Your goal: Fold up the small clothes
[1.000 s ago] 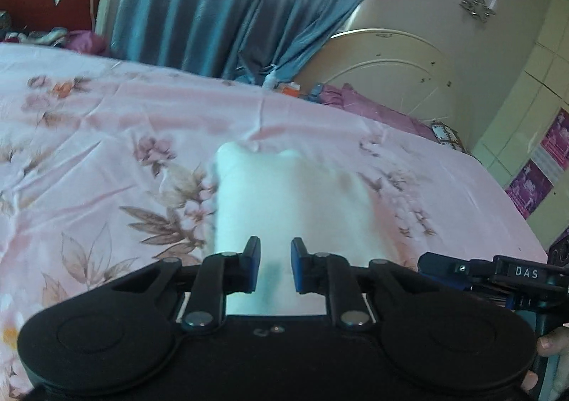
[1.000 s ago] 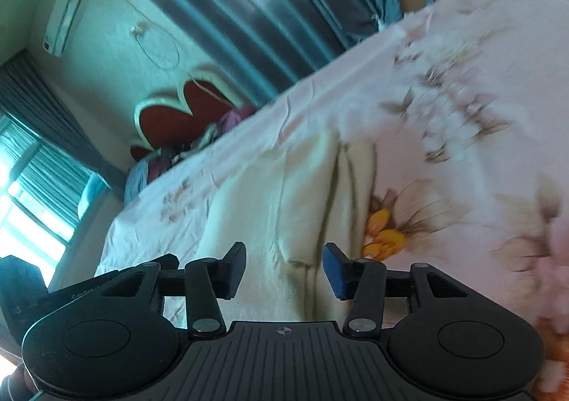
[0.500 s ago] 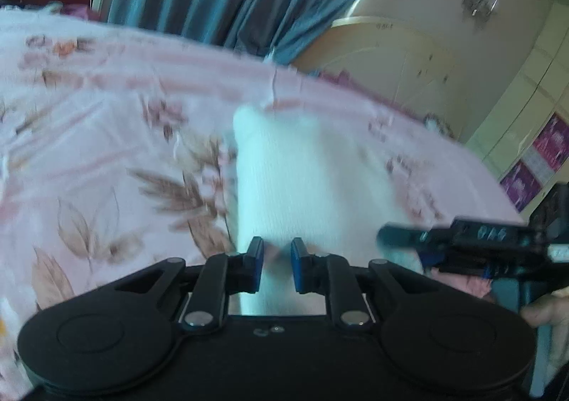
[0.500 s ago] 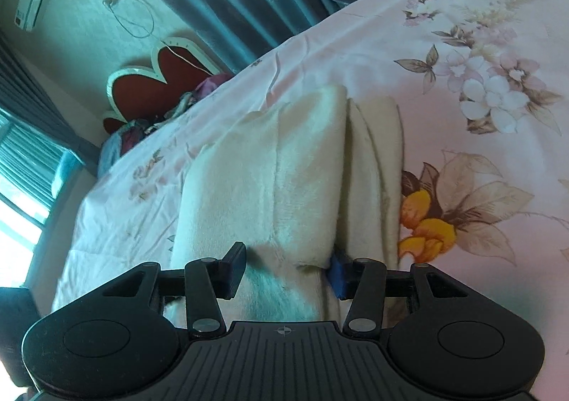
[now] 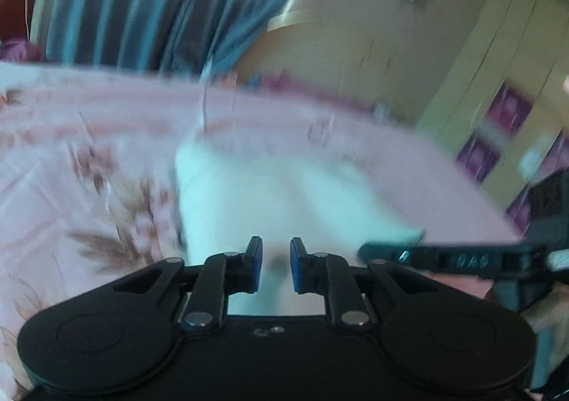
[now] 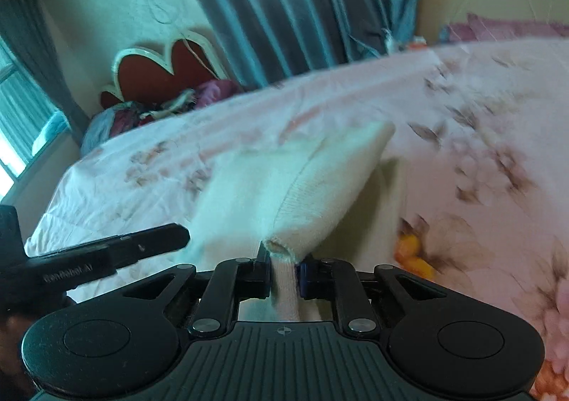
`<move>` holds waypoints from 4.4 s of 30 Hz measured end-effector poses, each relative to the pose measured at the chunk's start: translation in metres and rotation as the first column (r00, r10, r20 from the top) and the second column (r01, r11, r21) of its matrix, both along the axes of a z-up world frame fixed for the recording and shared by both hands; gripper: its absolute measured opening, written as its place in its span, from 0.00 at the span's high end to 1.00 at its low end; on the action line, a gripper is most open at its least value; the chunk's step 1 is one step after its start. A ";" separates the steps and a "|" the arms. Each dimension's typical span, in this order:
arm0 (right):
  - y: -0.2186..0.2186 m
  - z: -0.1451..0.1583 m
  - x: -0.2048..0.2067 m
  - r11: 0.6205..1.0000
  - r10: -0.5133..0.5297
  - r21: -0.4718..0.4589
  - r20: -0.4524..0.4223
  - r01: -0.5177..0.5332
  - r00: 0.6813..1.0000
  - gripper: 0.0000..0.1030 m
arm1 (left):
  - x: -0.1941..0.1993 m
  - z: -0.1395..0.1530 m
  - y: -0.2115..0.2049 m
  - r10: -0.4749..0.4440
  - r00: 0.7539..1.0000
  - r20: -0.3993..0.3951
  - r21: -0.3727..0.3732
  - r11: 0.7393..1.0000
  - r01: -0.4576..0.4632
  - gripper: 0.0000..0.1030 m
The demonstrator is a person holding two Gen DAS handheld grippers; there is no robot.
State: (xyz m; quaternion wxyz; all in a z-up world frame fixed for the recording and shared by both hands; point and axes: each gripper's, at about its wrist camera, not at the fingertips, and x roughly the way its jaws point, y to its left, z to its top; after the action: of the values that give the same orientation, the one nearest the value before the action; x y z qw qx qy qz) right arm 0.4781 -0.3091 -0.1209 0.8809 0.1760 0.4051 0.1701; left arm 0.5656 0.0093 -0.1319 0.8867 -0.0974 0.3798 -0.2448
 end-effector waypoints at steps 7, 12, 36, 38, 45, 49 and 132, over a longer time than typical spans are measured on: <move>-0.026 -0.013 0.000 0.990 -0.084 0.112 -0.025 0.086 0.996 0.69 | 0.006 0.003 -0.017 -0.017 1.000 -0.015 0.030 0.999 0.017 0.85; -0.042 0.004 0.018 0.987 -0.159 0.032 0.076 0.157 0.984 0.55 | 0.044 0.012 -0.012 0.042 0.997 0.057 0.027 0.999 -0.043 0.83; -0.032 0.005 -0.040 0.999 -0.026 0.027 0.030 0.025 0.999 0.43 | -0.049 -0.006 0.022 0.023 1.000 -0.003 0.036 0.999 -0.023 0.83; -0.032 0.002 -0.052 0.999 -0.026 0.033 0.027 0.025 0.999 0.57 | -0.062 -0.009 0.027 0.038 0.999 -0.030 0.025 0.999 -0.038 0.83; -0.017 -0.019 -0.066 0.996 0.009 0.085 -0.098 -0.001 0.995 0.77 | -0.081 -0.019 0.038 0.074 0.994 -0.075 0.019 0.997 -0.073 0.83; -0.011 -0.022 -0.060 0.995 0.027 0.103 -0.124 -0.014 0.992 0.77 | -0.081 -0.021 0.036 0.063 0.995 -0.073 0.028 0.998 -0.062 0.83; -0.041 -0.015 0.037 0.982 0.039 0.187 -0.108 -0.018 0.993 0.70 | 0.021 -0.011 -0.026 0.163 0.980 -0.117 0.119 0.982 -0.149 0.70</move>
State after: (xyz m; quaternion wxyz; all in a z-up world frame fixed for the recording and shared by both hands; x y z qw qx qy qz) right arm 0.5148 -0.3498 -0.1360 0.8342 0.2608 0.4384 0.2097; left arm 0.5868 -0.0167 -0.1426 0.8814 -0.0934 0.4393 -0.1464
